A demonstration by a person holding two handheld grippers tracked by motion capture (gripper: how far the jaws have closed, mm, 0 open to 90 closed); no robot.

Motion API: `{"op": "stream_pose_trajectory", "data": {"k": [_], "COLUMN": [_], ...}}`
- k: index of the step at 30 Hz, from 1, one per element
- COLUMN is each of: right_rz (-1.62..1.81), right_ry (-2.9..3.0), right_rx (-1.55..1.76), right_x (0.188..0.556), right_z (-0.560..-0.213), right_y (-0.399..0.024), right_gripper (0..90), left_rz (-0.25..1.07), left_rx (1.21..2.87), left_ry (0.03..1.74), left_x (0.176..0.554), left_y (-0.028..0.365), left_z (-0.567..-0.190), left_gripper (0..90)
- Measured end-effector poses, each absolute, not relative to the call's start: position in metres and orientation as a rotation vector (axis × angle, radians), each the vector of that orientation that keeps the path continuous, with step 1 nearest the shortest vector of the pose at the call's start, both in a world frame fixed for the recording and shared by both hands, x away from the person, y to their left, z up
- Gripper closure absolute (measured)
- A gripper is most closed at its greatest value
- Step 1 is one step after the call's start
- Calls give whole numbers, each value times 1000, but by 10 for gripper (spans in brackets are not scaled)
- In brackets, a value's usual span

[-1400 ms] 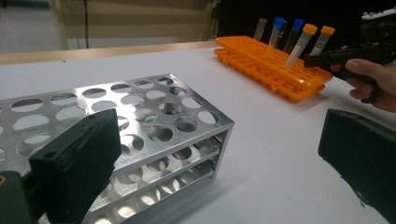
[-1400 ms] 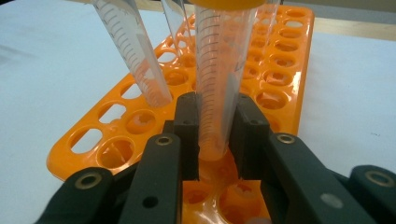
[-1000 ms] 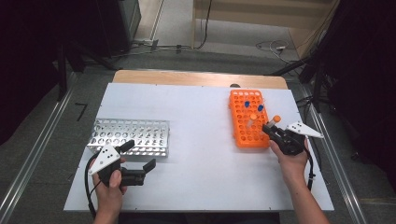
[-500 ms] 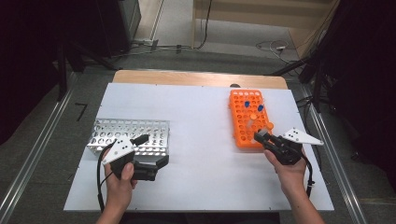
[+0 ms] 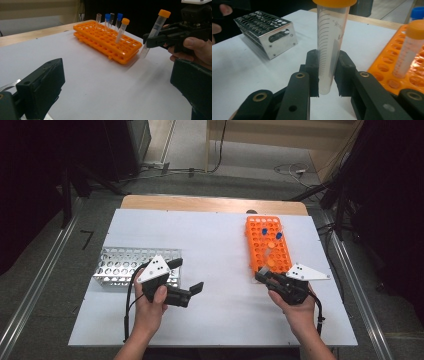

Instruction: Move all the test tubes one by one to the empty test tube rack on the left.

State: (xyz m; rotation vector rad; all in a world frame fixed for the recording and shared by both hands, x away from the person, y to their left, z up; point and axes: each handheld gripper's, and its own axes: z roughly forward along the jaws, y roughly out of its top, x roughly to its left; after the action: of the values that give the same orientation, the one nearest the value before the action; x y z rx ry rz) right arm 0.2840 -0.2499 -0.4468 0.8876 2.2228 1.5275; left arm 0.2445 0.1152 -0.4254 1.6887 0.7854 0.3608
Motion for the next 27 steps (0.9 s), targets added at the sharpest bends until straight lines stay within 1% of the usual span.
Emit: {"op": "stream_pose_trajectory", "data": {"k": [6, 12, 14, 19, 22, 23, 27], "right_rz": [1539, 1579, 1575, 1565, 1557, 1556, 1547], "right_ry": [2250, 2298, 2324, 2360, 2371, 2376, 2393], "right_rx": [854, 818, 800, 753, 735, 730, 715], "right_x": [279, 273, 271, 266, 263, 263, 261], "right_z": [-446, -449, -450, -451, -452, -452, -454], "right_y": [-238, -227, -222, -210, -206, -205, -201], "right_gripper": [726, 726, 726, 726, 726, 726, 726], "left_rz": [354, 319, 315, 292, 255, 246, 235], "left_rx": [1700, 1716, 1718, 1747, 1747, 1743, 1762], "left_ry": [758, 749, 748, 744, 743, 748, 772], "left_x": [250, 249, 249, 249, 249, 249, 249], "left_y": [106, 98, 95, 87, 83, 82, 76], "left_z": [-422, -424, -425, -427, -428, -428, -429], "left_gripper": [0, 3, 28, 37, 43, 48, 130]}}
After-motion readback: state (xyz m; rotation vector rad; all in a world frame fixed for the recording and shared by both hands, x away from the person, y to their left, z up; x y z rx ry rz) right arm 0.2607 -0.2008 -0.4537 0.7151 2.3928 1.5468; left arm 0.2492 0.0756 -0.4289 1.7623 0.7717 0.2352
